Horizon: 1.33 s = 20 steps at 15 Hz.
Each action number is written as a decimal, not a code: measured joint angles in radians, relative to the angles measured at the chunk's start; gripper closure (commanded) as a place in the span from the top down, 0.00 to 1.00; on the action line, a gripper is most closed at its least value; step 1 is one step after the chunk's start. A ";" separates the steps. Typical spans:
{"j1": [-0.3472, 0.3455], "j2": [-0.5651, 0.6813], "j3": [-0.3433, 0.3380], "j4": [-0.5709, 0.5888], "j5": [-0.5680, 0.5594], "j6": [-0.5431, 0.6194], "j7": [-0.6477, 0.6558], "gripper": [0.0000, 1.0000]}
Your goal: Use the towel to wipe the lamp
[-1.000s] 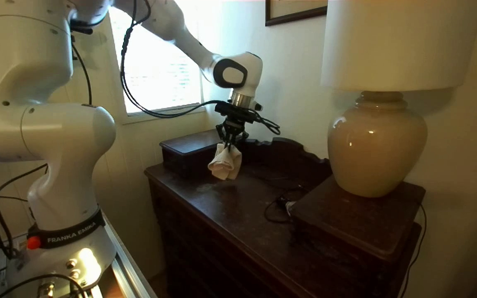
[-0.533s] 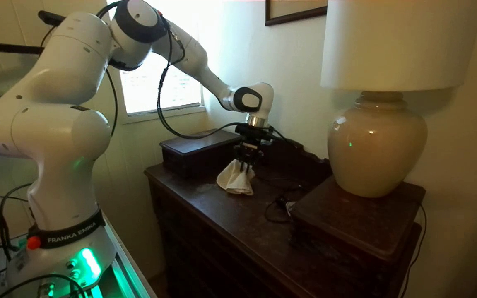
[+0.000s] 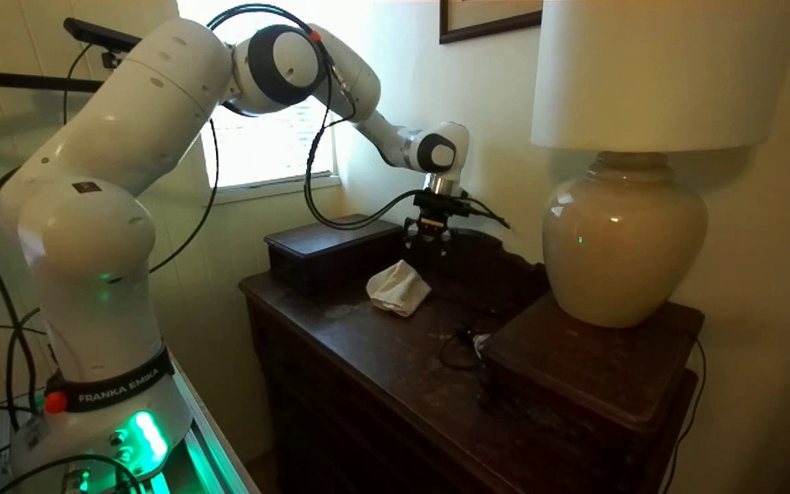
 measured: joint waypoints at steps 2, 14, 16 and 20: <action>-0.056 -0.037 0.082 0.021 -0.040 -0.034 0.041 1.00; -0.039 -0.206 0.174 -0.161 -0.288 -0.036 0.616 1.00; -0.020 -0.278 0.175 -0.231 -0.318 -0.032 0.710 1.00; 0.006 -0.432 0.193 -0.373 -0.354 -0.016 0.856 1.00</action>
